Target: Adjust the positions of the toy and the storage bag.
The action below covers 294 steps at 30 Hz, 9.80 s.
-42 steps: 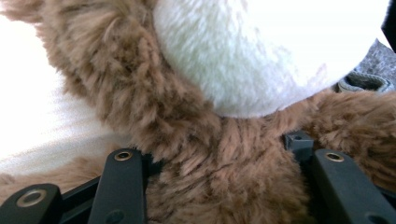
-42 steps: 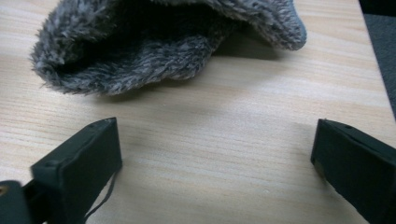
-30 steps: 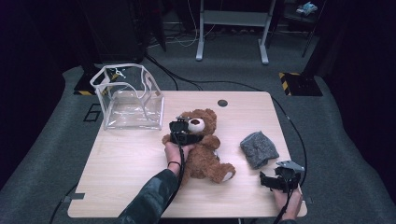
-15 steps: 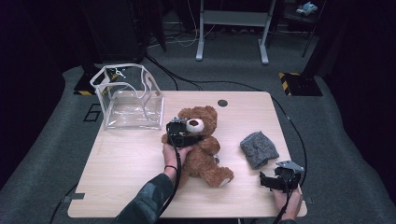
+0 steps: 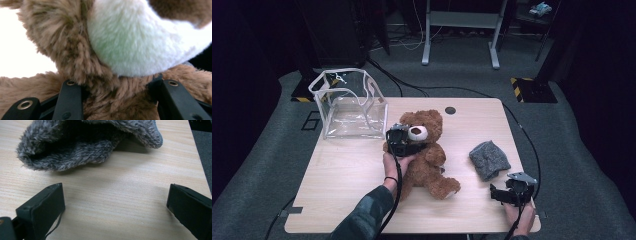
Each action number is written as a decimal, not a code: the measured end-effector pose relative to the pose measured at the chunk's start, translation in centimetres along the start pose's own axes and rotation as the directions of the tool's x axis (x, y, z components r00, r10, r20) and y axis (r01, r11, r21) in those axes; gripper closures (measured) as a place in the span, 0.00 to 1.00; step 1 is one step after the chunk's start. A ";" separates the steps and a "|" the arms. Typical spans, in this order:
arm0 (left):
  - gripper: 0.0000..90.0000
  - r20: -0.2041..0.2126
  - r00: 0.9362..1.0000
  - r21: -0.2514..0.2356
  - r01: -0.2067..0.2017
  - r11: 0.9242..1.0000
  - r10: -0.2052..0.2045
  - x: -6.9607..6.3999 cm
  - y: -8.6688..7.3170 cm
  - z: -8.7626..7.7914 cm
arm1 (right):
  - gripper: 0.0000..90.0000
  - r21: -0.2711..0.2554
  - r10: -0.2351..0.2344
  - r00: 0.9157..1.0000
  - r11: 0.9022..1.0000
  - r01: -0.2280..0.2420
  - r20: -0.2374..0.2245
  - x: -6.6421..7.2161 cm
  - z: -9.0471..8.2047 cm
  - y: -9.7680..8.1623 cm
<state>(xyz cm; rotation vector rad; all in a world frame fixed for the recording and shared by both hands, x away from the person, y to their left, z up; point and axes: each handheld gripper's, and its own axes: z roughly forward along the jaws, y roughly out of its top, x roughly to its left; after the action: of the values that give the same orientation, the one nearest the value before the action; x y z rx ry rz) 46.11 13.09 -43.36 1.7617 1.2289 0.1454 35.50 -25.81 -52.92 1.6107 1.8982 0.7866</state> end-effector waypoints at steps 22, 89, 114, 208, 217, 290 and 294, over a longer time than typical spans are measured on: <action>0.62 0.035 0.997 -0.090 -0.059 0.994 0.062 1.0 2.0 -6.4 | 0.01 0.000 0.000 1.000 1.000 0.000 0.000 0.0 0.0 0.0; 0.48 -0.197 0.975 0.360 0.170 0.917 -0.103 17.6 -2.7 -12.3 | 0.01 0.003 0.002 1.000 1.000 -0.002 0.001 0.0 0.0 0.0; 0.02 -0.334 0.943 0.253 0.092 0.963 -0.002 14.7 1.8 -13.6 | 0.01 0.003 -0.002 1.000 1.000 0.002 -0.002 0.0 0.0 0.0; 0.89 -0.153 0.944 0.102 -0.281 0.954 0.294 6.1 12.0 -1.5 | 0.02 -0.011 -0.009 1.000 1.000 0.009 0.001 0.2 0.0 0.0; 0.59 -0.177 0.937 0.116 -0.285 0.951 0.302 5.9 12.1 -1.9 | 0.02 -0.011 -0.004 1.000 1.000 0.004 0.000 0.2 0.0 0.0; 0.94 -0.388 0.920 -0.024 -0.062 0.998 0.048 14.0 11.7 -5.1 | 0.03 -0.015 -0.017 1.000 1.000 0.017 0.006 0.2 -0.1 -0.1; 0.93 -0.356 0.930 -0.001 -0.096 0.995 0.089 12.9 11.7 -4.2 | 0.03 -0.016 -0.016 1.000 1.000 0.016 0.006 0.3 -0.1 -0.1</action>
<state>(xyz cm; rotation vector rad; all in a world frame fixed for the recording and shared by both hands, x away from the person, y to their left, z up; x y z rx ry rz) 57.86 25.23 -37.40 1.8295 1.3920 0.5513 35.37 -25.58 -52.92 1.5847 1.8934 0.7874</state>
